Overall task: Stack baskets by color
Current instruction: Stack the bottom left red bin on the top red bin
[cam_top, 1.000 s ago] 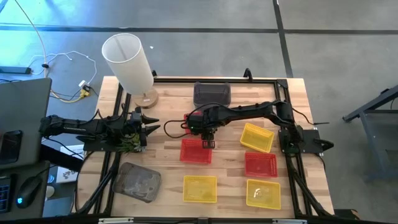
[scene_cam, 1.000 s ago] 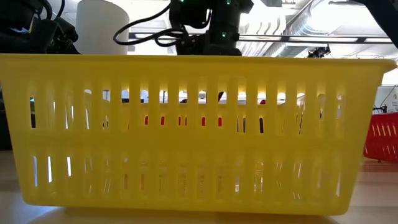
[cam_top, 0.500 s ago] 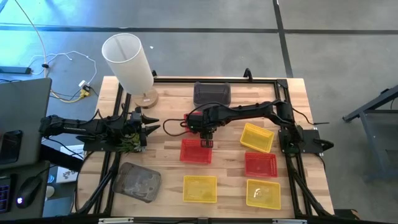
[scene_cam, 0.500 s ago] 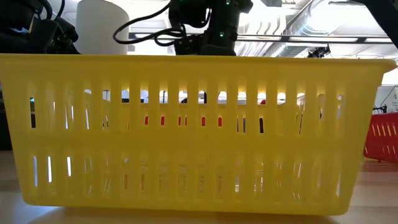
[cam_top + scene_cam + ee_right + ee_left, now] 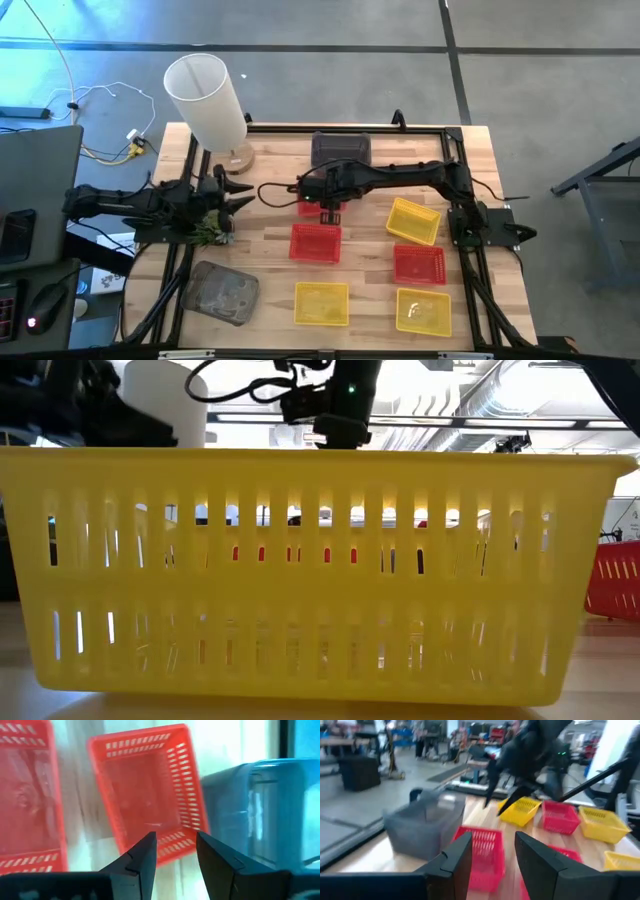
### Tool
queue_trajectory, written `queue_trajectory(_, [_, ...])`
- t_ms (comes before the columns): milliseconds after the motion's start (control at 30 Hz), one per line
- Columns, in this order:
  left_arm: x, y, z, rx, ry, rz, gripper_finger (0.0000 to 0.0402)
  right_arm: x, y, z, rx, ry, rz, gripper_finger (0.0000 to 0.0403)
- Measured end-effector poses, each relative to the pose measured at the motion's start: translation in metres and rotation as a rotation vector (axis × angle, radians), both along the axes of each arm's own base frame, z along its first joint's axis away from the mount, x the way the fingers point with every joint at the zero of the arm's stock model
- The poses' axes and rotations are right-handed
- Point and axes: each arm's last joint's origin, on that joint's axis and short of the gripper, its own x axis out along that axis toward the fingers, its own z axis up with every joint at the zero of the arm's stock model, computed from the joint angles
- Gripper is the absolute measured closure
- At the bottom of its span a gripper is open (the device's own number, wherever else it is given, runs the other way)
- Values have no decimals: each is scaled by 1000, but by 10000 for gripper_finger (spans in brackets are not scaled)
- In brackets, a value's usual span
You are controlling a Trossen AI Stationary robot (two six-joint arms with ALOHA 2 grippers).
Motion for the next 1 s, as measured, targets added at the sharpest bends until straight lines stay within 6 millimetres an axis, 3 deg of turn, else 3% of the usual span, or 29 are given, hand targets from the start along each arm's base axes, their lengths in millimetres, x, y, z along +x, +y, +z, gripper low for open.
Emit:
queue_trajectory(200, [4,0,29,88,10,-11,266,-6,-3,3,-74,66,-16,279])
queue_trajectory(400, [27,2,50,117,100,-18,266,-15,-6,4,-190,150,-36,279])
queue_trajectory(633, [62,4,50,95,245,-53,266,-28,-14,16,-313,197,-72,279])
queue_trajectory(1000, [104,-8,64,64,333,-156,266,-61,-40,54,-377,126,-313,279])
